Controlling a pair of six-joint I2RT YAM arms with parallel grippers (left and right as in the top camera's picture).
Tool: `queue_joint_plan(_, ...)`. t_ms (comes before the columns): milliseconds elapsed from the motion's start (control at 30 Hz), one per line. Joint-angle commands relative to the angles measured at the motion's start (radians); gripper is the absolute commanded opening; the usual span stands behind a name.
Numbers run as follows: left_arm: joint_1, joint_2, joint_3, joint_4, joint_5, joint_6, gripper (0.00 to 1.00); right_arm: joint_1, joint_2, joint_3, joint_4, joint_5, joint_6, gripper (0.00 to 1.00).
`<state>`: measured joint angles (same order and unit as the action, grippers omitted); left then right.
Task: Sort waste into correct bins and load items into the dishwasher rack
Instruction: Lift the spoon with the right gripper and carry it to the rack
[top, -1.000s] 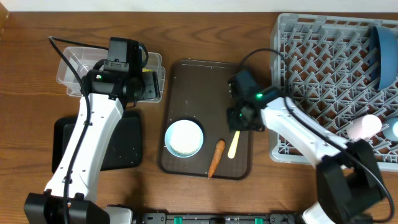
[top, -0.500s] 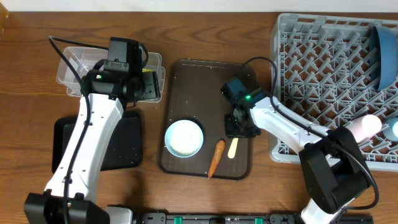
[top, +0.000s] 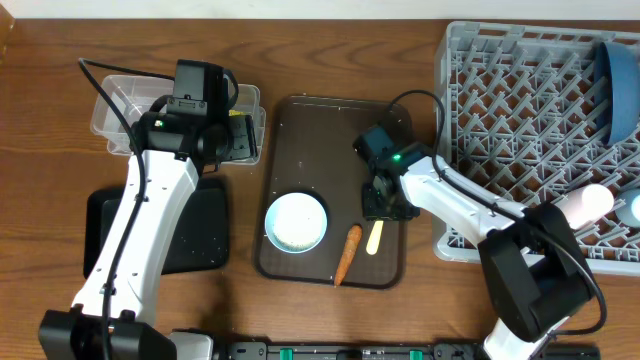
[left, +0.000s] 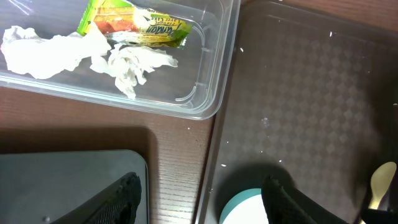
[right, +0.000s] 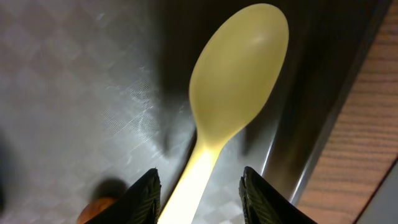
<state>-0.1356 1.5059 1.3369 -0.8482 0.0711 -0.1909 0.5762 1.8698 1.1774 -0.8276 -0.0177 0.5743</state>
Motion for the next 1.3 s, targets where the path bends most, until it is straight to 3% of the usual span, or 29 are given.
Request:
queue_joint_plan(0,0.000,0.003,0.007,0.000,-0.012,-0.009,0.65,0.014,0.047,0.011,0.004,0.021,0.016,0.43)
queue_joint_plan(167,0.000,0.003,0.007,0.000,-0.013,-0.009,0.64,0.020,0.072,0.011,0.012,0.014,0.016,0.41)
queue_joint_plan(367,0.000,0.003,0.007,0.000,-0.013,-0.009,0.65,0.019,0.073,0.011,0.024,0.010,0.016,0.19)
queue_joint_plan(567,0.000,0.003,0.007,0.000,-0.013,-0.009,0.65,0.018,0.073,0.012,0.030,0.008,0.017,0.07)
queue_joint_plan(900,0.000,0.003,0.007,0.000,-0.013,-0.009,0.64,0.011,0.057,0.029,0.044,-0.017,0.002,0.01)
queue_joint_plan(1267,0.000,0.003,0.007,0.000,-0.013,-0.009,0.64,-0.076,-0.124,0.087,-0.009,-0.017,-0.151,0.01)
